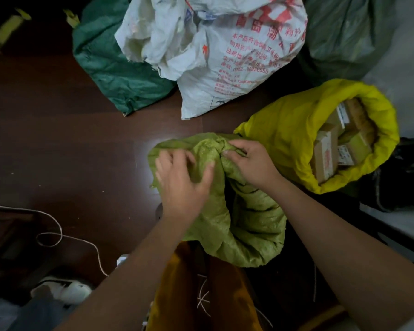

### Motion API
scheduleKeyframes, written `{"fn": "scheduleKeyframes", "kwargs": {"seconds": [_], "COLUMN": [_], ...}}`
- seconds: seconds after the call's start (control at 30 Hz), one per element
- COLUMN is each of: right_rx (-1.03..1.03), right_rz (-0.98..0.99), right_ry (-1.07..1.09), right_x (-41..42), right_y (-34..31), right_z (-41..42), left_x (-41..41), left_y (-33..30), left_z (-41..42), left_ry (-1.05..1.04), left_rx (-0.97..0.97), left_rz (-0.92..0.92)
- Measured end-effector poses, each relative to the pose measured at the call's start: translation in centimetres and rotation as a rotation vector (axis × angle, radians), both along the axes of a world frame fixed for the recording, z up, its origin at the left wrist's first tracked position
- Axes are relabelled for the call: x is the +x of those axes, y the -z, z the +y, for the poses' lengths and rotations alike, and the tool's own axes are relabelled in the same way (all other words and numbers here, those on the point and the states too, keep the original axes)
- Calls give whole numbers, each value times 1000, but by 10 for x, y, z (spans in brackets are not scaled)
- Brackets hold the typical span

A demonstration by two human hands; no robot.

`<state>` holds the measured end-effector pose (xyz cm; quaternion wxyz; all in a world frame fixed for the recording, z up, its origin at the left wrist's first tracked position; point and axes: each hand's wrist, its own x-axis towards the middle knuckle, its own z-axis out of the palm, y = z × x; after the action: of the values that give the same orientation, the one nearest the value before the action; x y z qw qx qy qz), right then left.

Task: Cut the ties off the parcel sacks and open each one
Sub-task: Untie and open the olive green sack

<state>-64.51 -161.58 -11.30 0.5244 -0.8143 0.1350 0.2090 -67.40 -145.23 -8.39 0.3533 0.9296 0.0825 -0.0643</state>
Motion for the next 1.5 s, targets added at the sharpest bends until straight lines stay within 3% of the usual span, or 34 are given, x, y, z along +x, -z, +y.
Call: {"fn": "scheduleKeyframes", "kwargs": {"seconds": [0.1,0.2,0.27,0.5,0.7,1.0,1.3,1.43,1.5], "right_rx": [16,21,26,146,257,343,386,523,614], "right_rz": [52,47,47,77,149,219,341,365,396], "right_ry": [12,42,67,196,388,505,612,622,624], "right_x": [4,5,3,-6,-7,-7,-5,-1,2], "right_y": [0,0,-2,-4,-10,-20,-49,-65,-69], "right_z": [4,7,6,0,4,0,16,17,18], "left_x": [-23,-43,-50,-42,-44,-30,20,54,72], "left_y": [-2,6,14,31,25,20,-30,-62,-72], "left_z": [-10,-20,-22,-20,-21,7,44,49,52], "left_ry": [82,92,57,-78,102,-85,-169,-340,-279], "left_rx": [198,425,455,-71,224,-422,-573,-666,-689], "left_rz": [10,149,238,358,566,340,538,692,724]}}
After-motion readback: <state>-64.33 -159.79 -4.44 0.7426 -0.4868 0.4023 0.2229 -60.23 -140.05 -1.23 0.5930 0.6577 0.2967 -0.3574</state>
